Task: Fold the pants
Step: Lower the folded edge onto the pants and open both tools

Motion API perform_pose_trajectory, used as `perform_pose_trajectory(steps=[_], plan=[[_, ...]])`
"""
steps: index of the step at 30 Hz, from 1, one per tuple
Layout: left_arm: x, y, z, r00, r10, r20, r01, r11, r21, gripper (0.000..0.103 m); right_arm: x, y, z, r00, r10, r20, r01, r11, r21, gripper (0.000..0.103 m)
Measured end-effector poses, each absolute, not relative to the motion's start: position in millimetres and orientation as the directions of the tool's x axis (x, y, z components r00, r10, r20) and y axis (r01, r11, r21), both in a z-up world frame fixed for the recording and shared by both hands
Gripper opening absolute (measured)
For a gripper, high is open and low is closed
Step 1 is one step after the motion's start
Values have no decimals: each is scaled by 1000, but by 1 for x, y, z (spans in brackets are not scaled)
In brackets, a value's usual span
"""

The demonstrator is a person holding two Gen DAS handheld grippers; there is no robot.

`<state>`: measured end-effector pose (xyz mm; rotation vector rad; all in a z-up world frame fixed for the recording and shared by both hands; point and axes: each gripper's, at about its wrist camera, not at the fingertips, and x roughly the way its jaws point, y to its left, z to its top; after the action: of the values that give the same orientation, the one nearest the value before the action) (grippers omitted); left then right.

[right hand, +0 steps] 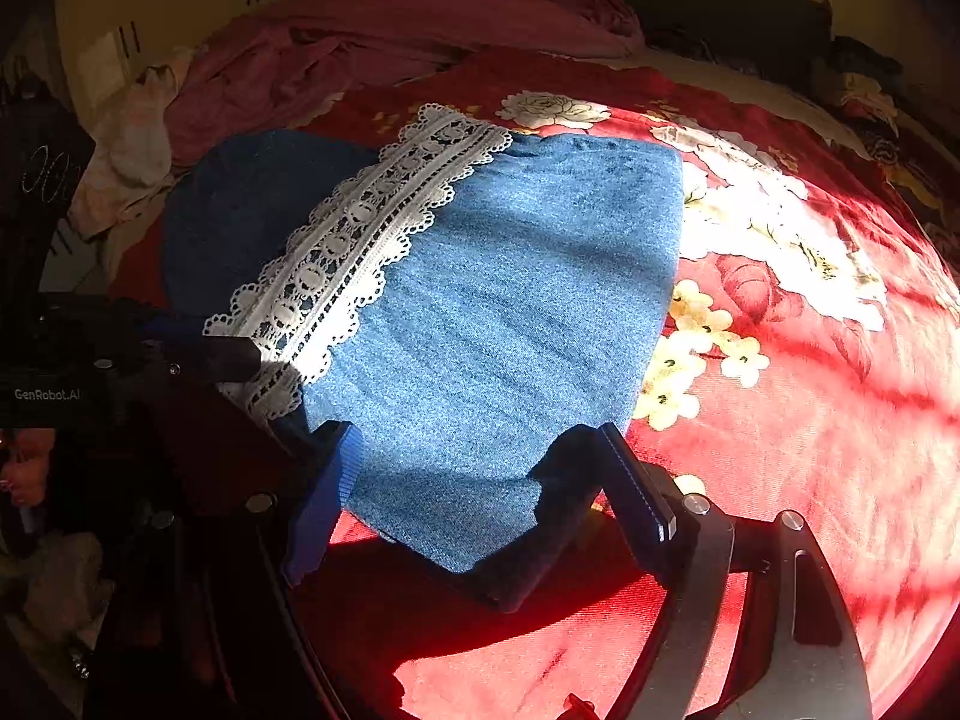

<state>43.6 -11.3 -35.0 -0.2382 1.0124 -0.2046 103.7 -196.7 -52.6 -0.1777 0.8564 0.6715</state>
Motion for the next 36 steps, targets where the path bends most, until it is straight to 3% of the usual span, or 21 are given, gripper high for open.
perform_pose_trajectory(steps=[11,27,36], plan=[[34,-9,-13,564,-247,-788,68,965,-254,44,102,-220,-23,507,473,-720,-561,816,141,78],[20,2,10,616,-207,-760,41,972,-232,70,92,-221,1,557,456,-694,-539,835,116,94],[15,11,17,643,-167,-748,24,980,-198,85,88,-213,10,576,451,-681,-547,833,89,94]])
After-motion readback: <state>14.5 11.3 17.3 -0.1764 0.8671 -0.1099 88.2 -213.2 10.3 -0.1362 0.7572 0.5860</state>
